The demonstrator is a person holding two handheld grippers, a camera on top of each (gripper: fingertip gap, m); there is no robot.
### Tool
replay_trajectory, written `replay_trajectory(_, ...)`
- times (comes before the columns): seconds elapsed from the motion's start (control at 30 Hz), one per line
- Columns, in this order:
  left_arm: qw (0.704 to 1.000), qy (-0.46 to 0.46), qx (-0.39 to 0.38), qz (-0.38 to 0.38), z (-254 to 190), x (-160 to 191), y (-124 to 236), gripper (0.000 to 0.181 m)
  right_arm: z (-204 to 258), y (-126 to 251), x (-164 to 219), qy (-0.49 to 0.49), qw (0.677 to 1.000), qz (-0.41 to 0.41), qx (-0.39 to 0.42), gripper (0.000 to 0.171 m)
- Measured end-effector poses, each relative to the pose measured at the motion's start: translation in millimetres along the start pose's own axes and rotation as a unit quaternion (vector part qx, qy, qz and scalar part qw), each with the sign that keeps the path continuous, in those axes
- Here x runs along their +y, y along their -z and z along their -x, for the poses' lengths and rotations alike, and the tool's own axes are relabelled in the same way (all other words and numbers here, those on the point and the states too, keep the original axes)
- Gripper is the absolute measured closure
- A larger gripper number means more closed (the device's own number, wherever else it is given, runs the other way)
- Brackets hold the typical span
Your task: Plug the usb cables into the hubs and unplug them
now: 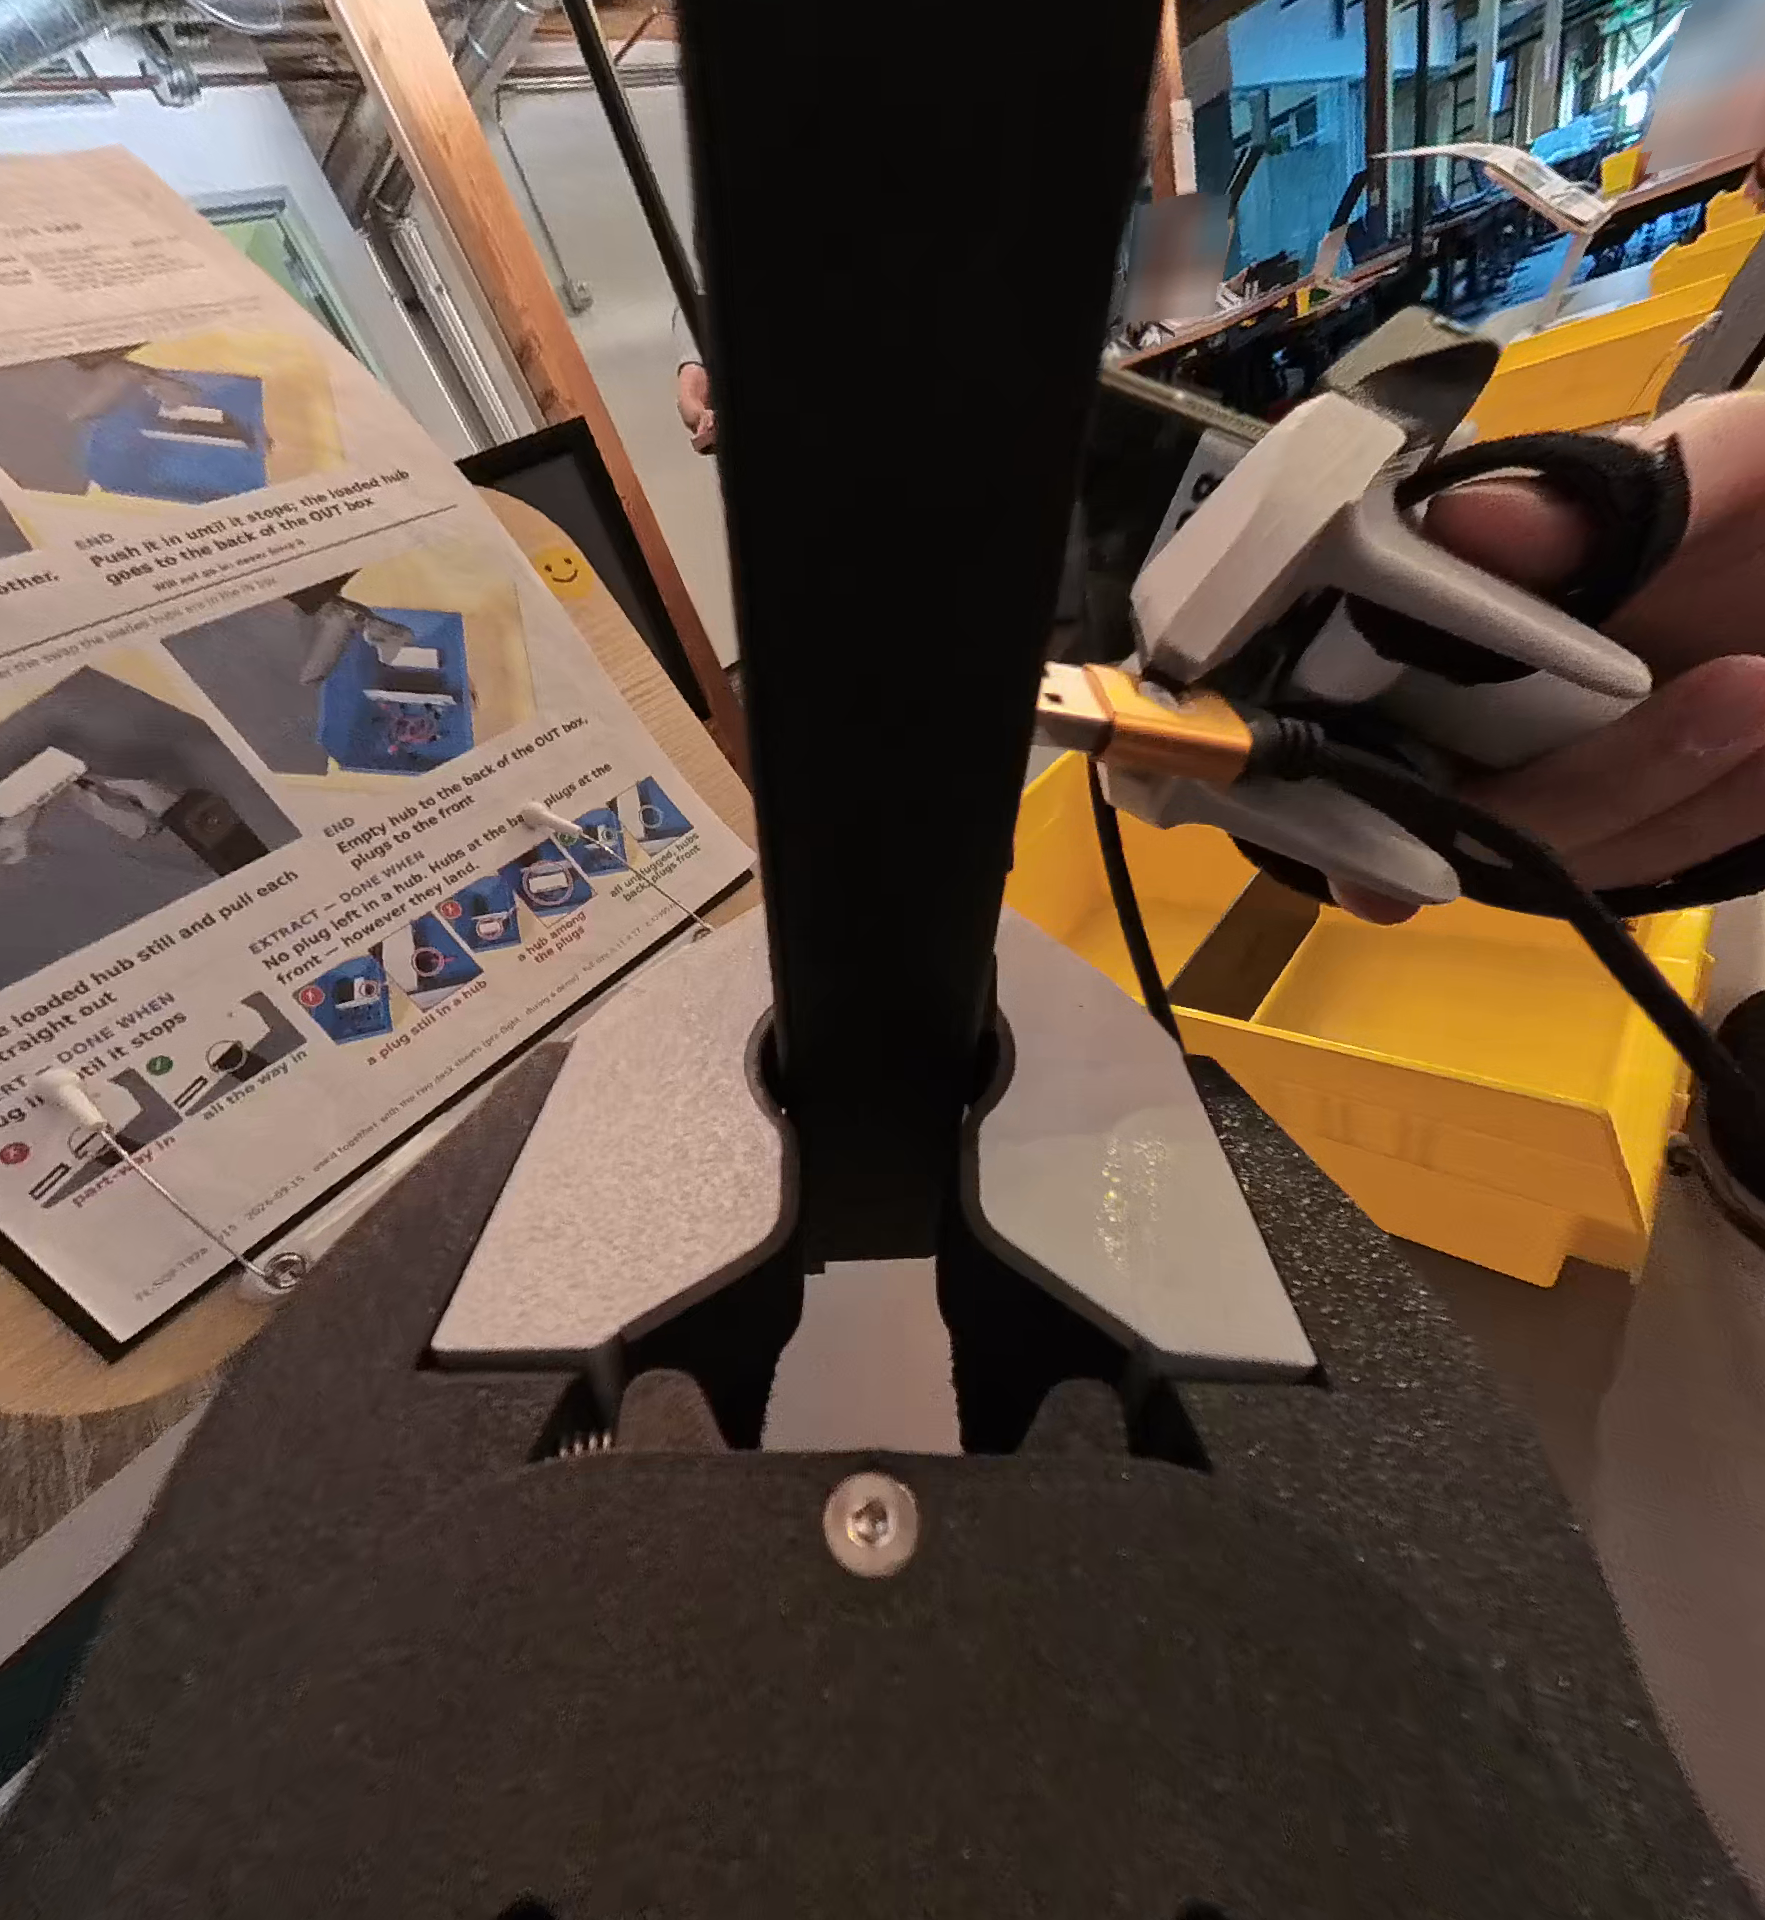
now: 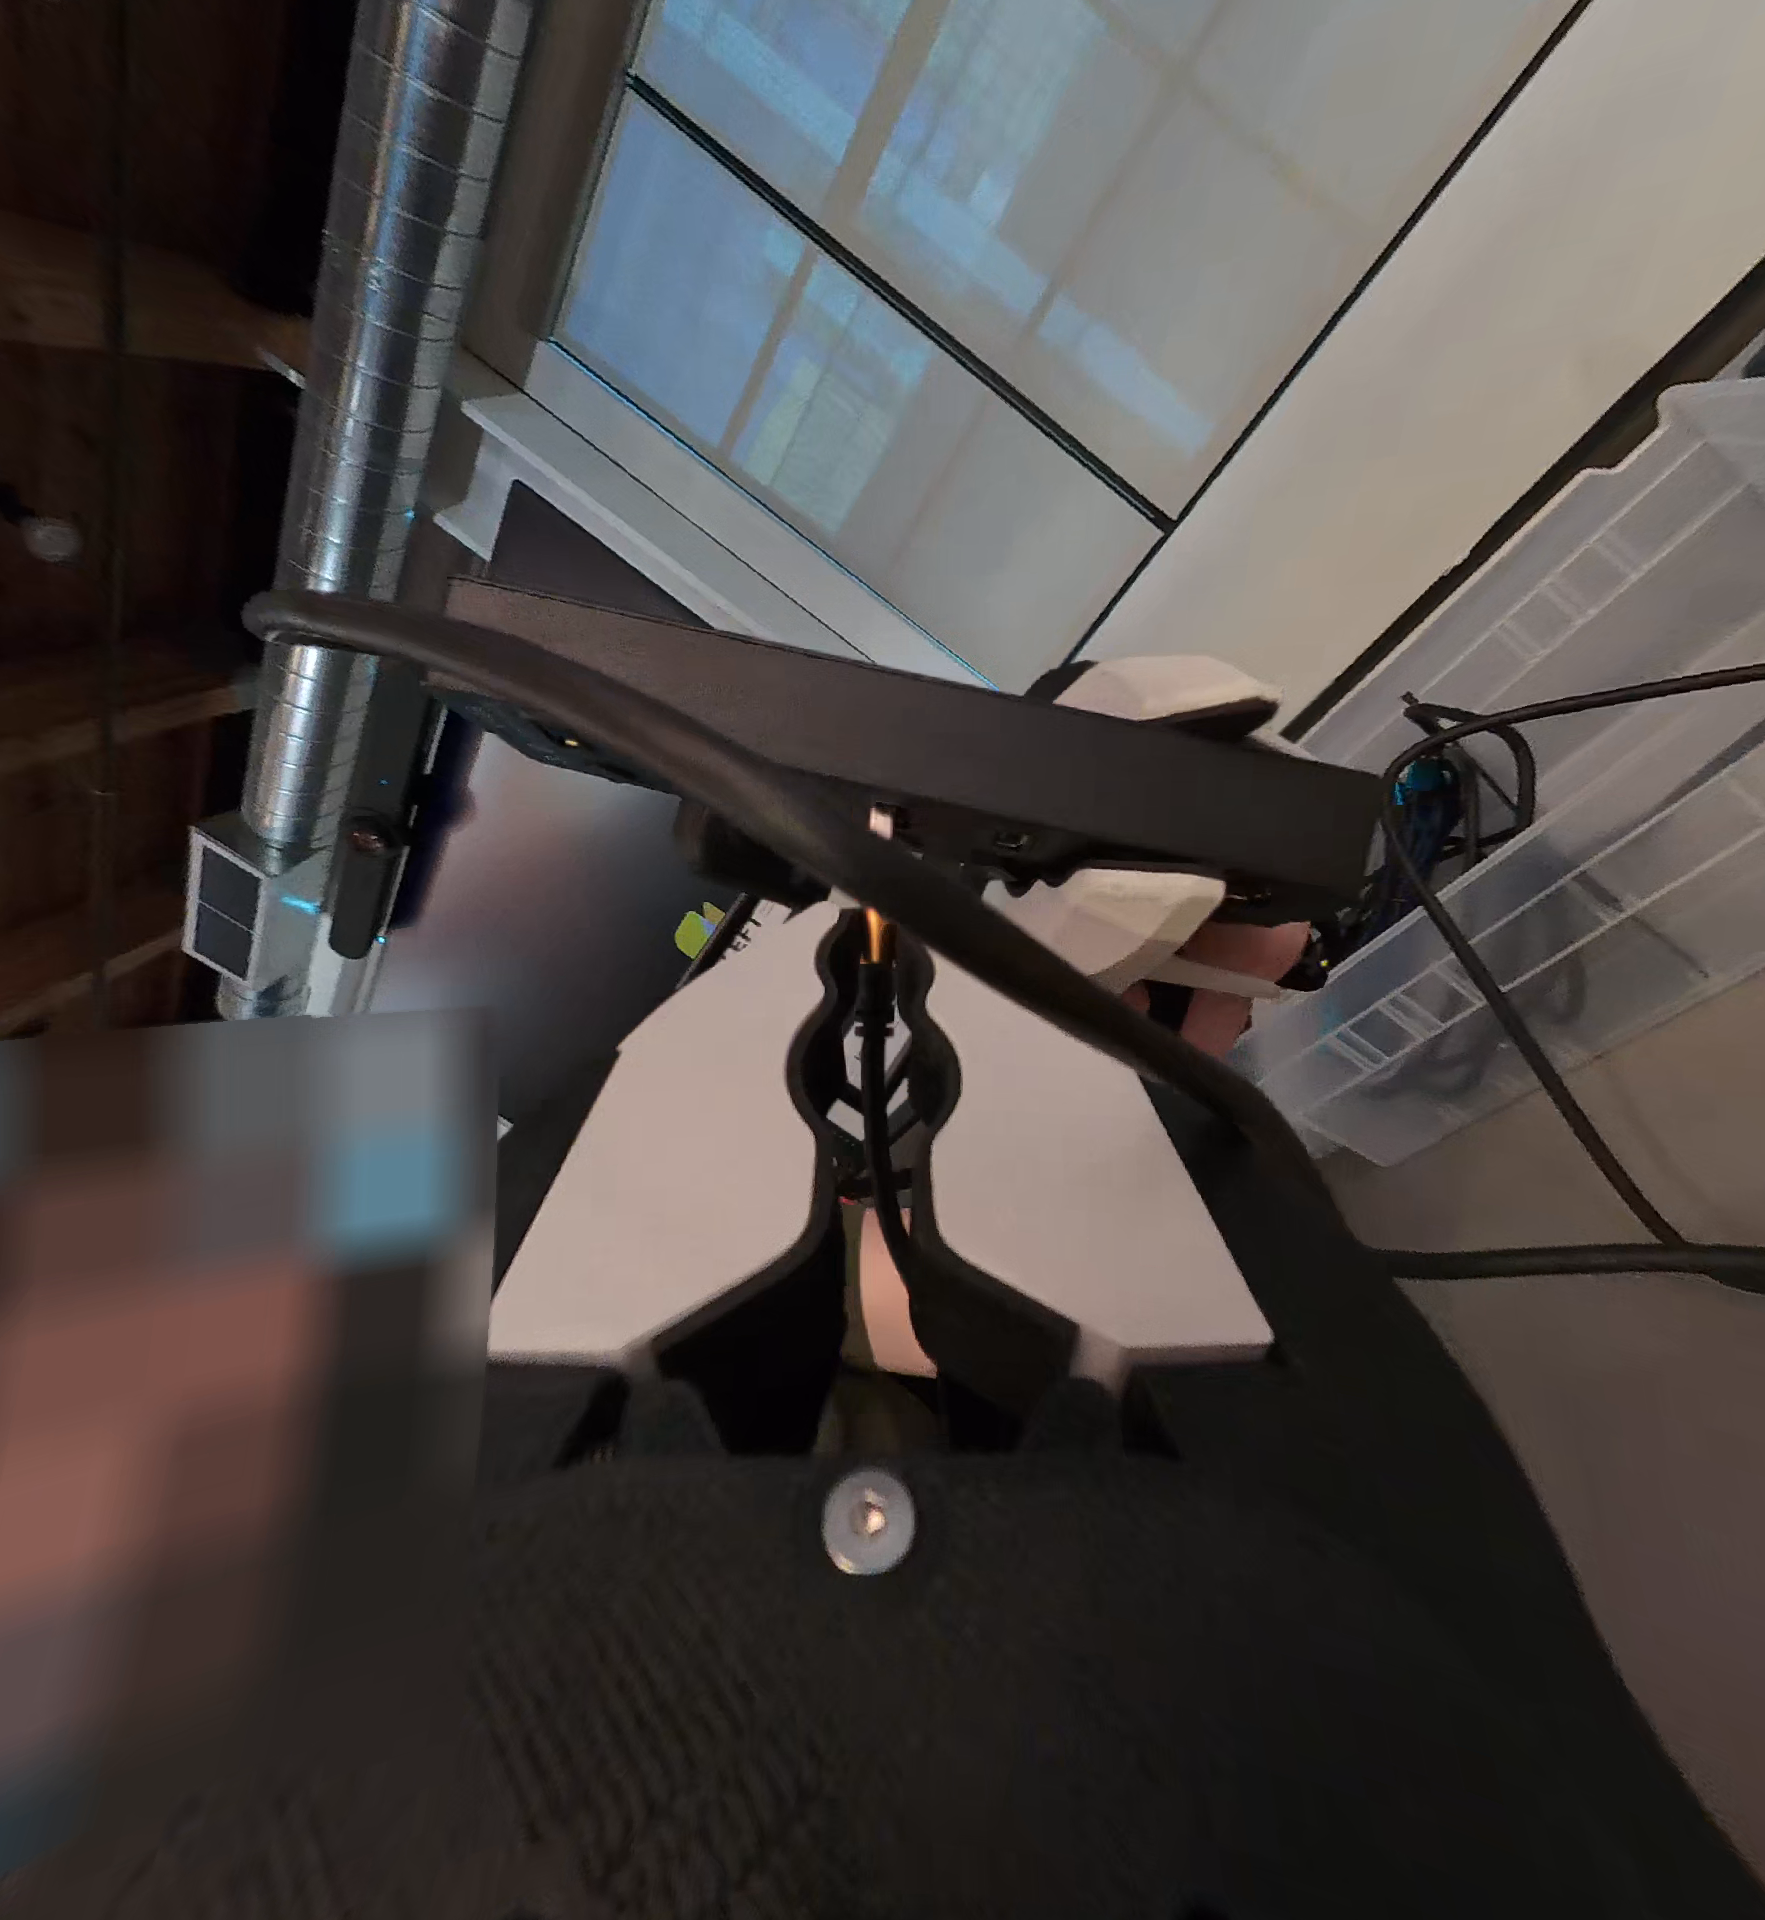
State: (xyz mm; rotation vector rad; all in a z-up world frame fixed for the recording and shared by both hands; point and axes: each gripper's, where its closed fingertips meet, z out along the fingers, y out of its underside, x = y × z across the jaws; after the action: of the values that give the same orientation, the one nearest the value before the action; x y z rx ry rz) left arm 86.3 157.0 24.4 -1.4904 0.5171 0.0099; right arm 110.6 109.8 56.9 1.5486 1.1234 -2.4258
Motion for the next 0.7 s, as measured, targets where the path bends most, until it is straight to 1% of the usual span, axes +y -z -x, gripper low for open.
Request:
replay_trajectory(0.4, 1.000, -0.003, 0.020, 0.007, -3.6, 2.5, 0.6, 0.155, -2.4, 0.4, -1.4, -0.005, 1.000, -0.008, -0.005, 0.164)
replay_trajectory(0.6, 0.999, 0.013, 0.021, 0.025, -2.2, 7.0, -0.6, 0.155, -6.4, 2.1, -7.4, -0.006, 0.999, -0.034, 0.002, 0.165)
replay_trajectory(0.7, 0.999, 0.000, 0.009, 0.037, 1.6, 9.8, 0.7, 0.154, -8.9, 1.4, -10.8, -0.007, 0.998, -0.055, 0.005, 0.165)
